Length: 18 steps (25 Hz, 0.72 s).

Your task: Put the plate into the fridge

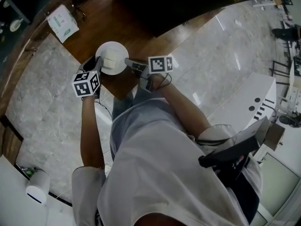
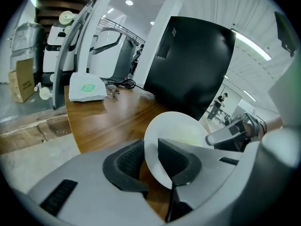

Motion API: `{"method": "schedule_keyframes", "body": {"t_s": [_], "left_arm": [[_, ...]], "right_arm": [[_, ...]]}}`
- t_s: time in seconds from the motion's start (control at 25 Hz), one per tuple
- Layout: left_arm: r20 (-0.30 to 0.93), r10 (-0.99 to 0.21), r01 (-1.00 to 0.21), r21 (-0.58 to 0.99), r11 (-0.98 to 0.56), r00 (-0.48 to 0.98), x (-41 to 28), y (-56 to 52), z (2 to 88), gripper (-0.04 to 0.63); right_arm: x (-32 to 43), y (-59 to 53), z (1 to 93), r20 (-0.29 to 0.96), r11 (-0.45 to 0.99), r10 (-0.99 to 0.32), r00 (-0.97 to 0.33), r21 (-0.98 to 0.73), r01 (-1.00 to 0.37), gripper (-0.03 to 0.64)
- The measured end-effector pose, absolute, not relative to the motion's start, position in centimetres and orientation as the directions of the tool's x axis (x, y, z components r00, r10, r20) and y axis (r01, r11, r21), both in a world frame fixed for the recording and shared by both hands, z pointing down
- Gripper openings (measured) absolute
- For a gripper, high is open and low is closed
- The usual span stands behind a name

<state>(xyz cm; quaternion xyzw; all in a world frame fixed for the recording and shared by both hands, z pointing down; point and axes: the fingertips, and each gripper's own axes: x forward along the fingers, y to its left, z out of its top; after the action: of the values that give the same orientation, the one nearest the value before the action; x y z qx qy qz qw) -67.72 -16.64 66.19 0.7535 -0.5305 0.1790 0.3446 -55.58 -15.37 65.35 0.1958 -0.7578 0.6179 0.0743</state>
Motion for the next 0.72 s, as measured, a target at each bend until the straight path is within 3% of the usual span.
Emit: {"method": "schedule_keyframes", "body": {"t_s": [0.28, 0.72], "left_arm": [[0.620, -0.679, -0.916, 0.334, -0.224, 0.392, -62.7, -16.6, 64.6, 0.104], [0.565, -0.695, -0.893, 0.337, -0.298, 0.445, -49.4, -20.3, 60.7, 0.100]], "right_arm": [[-50.5, -15.2, 64.1, 0.322, 0.160, -0.210, -0.923, -0.920, -0.357, 0.021], [-37.2, -18.1, 60.8, 0.255, 0.157, -0.254, -0.933, -0.941, -0.300, 0.021]]}}
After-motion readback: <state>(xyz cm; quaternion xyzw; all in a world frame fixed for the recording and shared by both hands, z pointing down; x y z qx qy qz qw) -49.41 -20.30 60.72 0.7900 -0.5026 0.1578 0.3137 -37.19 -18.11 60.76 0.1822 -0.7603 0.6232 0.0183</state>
